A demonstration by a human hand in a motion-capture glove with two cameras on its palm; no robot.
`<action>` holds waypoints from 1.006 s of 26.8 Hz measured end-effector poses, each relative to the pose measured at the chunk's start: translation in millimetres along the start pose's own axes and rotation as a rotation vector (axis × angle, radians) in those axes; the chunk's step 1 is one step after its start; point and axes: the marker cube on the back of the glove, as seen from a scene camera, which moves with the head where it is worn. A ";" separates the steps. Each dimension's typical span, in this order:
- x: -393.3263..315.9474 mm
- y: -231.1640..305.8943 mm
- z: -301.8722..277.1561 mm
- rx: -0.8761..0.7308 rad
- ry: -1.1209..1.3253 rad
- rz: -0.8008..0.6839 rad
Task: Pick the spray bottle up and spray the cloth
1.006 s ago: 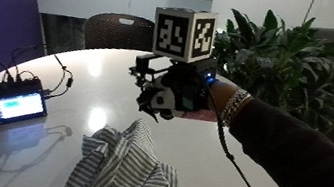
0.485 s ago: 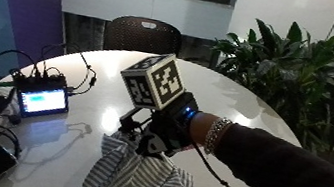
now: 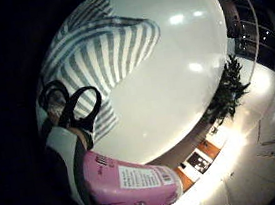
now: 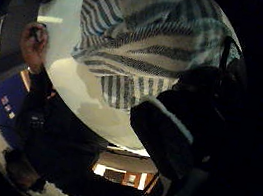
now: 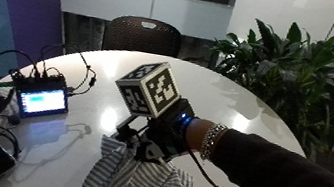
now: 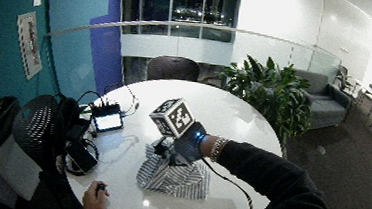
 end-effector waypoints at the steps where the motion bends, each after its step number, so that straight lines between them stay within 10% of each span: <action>1: -1.5 1.4 -6.9 0.022 -0.013 -0.006; 15: -37.4 5.5 -135.8 0.725 -0.772 -0.268; 27: -60.2 -43.3 -125.8 1.126 -1.215 -0.256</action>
